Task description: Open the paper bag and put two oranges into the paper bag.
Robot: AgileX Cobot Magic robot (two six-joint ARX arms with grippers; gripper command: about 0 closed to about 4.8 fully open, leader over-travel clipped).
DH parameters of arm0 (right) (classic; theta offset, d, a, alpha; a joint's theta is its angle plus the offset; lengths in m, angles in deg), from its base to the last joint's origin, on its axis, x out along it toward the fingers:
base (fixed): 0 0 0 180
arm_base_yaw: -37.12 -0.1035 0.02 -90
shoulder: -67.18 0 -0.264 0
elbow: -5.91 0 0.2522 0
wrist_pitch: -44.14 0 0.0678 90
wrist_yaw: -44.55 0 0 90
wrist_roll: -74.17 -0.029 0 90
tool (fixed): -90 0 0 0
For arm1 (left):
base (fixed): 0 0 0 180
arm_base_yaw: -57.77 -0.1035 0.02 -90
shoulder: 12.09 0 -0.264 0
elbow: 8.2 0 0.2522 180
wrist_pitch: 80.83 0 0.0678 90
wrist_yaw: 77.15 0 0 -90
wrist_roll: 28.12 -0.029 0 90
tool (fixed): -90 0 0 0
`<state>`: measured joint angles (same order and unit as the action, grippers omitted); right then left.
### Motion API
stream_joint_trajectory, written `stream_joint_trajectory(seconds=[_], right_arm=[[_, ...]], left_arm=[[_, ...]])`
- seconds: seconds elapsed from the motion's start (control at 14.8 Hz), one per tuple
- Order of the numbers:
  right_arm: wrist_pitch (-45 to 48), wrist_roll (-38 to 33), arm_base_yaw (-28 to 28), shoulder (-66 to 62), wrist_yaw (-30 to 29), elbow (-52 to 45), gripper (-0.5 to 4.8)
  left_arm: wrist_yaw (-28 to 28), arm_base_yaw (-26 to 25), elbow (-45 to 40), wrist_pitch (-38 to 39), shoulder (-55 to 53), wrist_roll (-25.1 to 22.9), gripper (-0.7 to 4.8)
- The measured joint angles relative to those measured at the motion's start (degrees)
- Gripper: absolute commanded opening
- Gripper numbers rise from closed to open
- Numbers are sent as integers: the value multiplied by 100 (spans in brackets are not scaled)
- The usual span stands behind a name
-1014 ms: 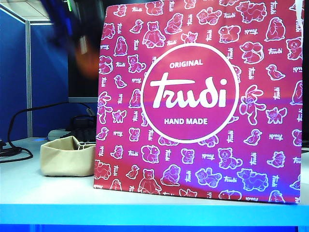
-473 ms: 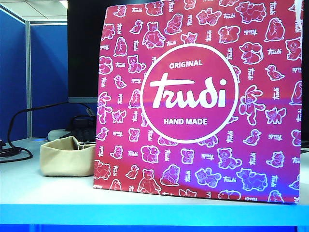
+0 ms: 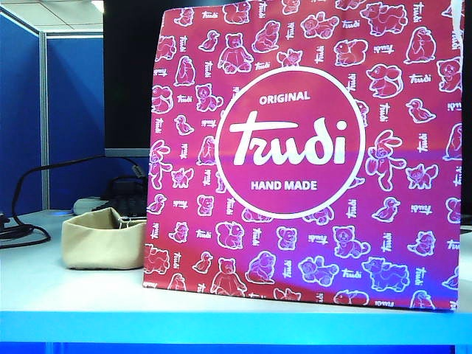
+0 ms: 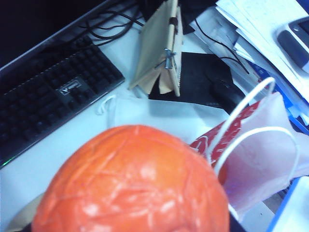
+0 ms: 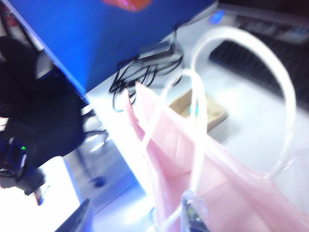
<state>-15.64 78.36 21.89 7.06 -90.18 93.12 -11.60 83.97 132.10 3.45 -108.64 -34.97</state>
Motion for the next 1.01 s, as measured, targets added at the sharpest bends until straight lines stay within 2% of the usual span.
stream_joint_trajectory(seconds=[0.74,0.81,0.88,0.95,1.01], right_arm=[[350,125,2,-761,273,-22,223],[374,144,2,-874,271,-24,176],[374,146,2,-938,247,-26,48],[374,151,4,-962,-7,-26,-4],[411,179,2,-955,-221,-24,-6]], left_arm=[[-13,-7,0,439,-24,-114,-6],[-225,-9,0,474,-24,-129,-6],[-564,-9,0,472,-24,-129,-6],[-1069,-7,0,468,-24,-129,-6],[-1196,-7,0,450,-26,-129,-6]])
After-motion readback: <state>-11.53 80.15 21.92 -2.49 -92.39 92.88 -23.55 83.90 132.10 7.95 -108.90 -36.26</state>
